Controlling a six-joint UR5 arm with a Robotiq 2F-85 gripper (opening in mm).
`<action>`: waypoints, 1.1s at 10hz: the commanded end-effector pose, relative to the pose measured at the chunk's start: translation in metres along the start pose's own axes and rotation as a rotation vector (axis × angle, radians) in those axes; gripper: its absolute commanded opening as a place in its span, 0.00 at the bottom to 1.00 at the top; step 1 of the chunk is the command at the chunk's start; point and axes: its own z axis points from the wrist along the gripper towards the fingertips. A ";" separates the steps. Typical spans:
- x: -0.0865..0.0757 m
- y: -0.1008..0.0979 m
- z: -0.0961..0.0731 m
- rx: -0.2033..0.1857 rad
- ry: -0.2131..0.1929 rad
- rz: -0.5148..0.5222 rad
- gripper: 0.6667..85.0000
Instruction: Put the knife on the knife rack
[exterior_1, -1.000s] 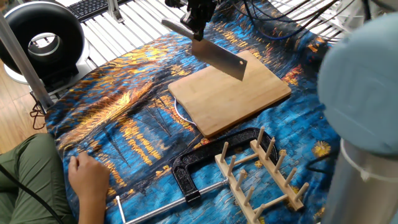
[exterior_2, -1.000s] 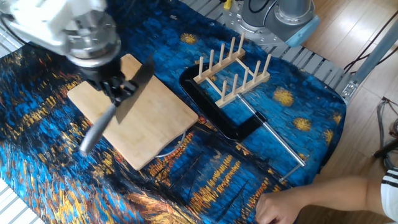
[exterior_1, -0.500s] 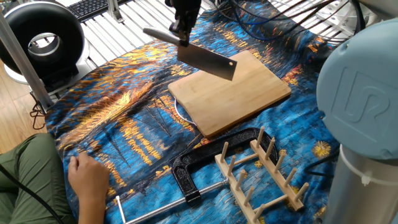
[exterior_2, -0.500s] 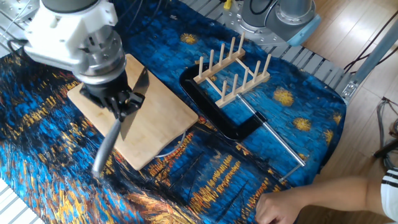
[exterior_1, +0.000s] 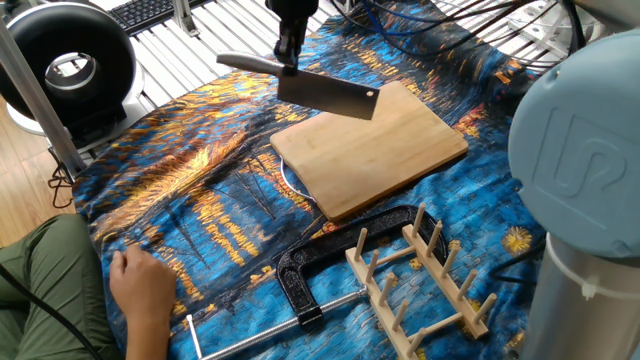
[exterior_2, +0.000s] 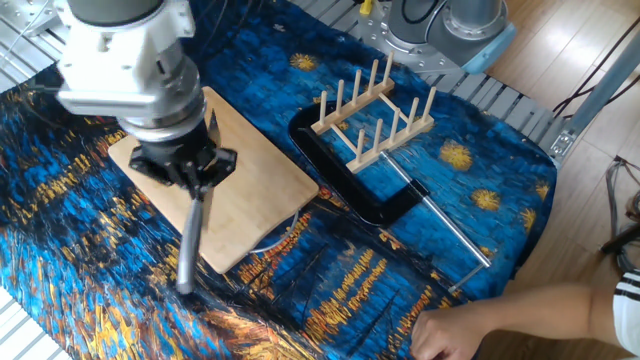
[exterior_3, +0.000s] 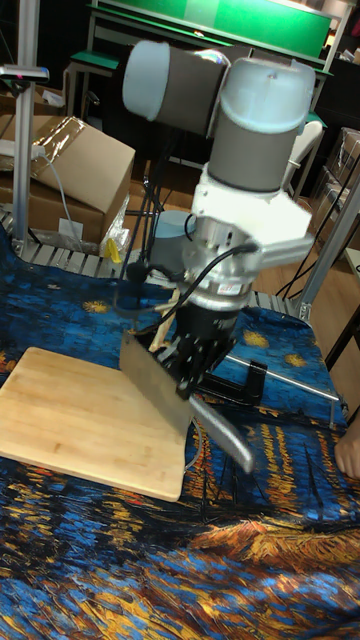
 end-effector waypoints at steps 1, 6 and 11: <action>0.024 0.054 -0.019 -0.044 0.018 0.003 0.00; 0.067 0.116 -0.057 0.010 0.115 0.082 0.00; 0.019 0.083 -0.050 0.105 -0.049 -0.209 0.00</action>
